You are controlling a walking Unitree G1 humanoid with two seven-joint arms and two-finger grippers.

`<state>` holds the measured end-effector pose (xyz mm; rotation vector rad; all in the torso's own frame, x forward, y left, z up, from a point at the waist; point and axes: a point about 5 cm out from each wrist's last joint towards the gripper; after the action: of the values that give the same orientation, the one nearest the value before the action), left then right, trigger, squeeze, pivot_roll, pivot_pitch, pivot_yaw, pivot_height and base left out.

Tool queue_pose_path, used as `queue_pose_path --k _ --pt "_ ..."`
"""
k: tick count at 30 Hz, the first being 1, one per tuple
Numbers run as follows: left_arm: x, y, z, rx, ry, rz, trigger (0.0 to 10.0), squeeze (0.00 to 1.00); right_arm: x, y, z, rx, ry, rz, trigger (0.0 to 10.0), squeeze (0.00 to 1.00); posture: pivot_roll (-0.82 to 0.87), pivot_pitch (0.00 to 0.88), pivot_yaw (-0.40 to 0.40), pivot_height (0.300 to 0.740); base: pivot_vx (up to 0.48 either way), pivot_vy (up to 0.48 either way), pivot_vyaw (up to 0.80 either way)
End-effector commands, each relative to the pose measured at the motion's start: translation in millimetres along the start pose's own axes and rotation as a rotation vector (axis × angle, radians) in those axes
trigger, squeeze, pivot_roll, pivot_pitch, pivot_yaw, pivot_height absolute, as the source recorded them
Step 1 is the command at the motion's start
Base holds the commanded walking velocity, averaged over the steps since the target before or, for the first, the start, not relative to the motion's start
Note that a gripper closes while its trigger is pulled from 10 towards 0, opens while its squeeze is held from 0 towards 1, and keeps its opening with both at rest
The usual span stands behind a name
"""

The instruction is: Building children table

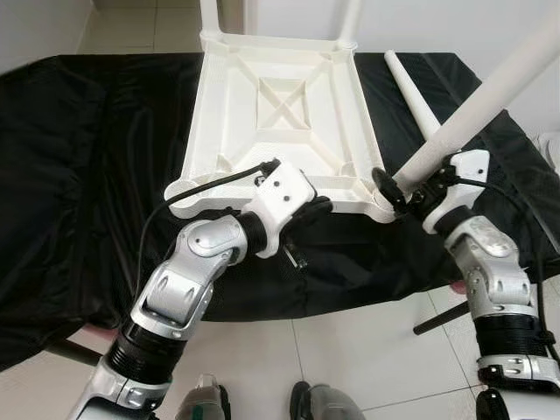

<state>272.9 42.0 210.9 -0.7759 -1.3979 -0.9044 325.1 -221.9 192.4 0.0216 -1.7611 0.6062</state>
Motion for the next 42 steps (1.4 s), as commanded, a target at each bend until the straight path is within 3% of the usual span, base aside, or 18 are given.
queue_pose_path --k 1,7,20,26,27,29,30,42 --pt "3.0 -1.4 0.0 0.026 -0.014 -0.002 10.0 0.0 -4.2 -9.0 3.6 0.012 0.007 -0.017 0.0 0.0 0.07 0.107 -0.02 0.74 0.0 0.0 0.0" --pt "3.3 -2.0 -0.9 0.02 -0.015 -0.003 10.0 0.0 -10.3 -18.0 3.8 0.027 0.043 -0.046 0.0 0.0 0.07 0.107 -0.019 0.74 0.0 0.0 0.0" --pt "4.1 -0.5 0.0 0.025 -0.014 -0.011 10.0 0.0 -7.6 -21.0 -2.8 0.071 0.018 -0.128 0.0 0.0 0.07 0.11 -0.018 0.74 0.0 0.0 0.0" --pt "4.6 0.5 0.7 0.025 -0.011 -0.015 10.0 0.0 -8.8 -22.5 -4.9 0.111 0.061 -0.138 0.0 0.0 0.08 0.11 -0.019 0.74 0.0 0.0 0.0" --pt "4.7 0.9 0.8 0.026 -0.011 -0.017 10.0 0.0 -8.5 -23.8 -5.1 0.123 0.08 -0.134 1.6 0.0 0.08 0.11 -0.018 0.74 0.0 0.0 0.0" --pt "4.7 1.1 0.9 0.026 -0.01 -0.018 10.0 0.0 -8.3 -25.0 -5.2 0.129 0.092 -0.131 1.6 0.0 0.08 0.11 -0.018 0.74 0.0 0.0 0.0" --pt "4.8 1.1 0.7 0.025 -0.011 -0.019 10.0 0.0 -9.3 -26.7 -5.7 0.135 0.119 -0.129 10.0 0.0 0.07 0.11 -0.019 0.74 0.0 0.0 0.0" --pt "4.8 -0.5 -0.2 0.026 -0.015 -0.015 10.0 0.0 -16.8 -29.1 -4.6 0.199 0.268 -0.133 10.0 0.0 0.07 0.116 -0.029 0.74 0.0 0.0 0.0"
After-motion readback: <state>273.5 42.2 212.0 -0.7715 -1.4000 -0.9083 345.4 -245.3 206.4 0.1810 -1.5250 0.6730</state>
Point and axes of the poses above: a point about 5 cm out from each wrist's last joint towards the gripper, its own z axis pointing back from the gripper into the wrist, its own x axis along the axis of the wrist's last joint, y = z × x, and after that the axes turned 13 degrees about z, right-handed
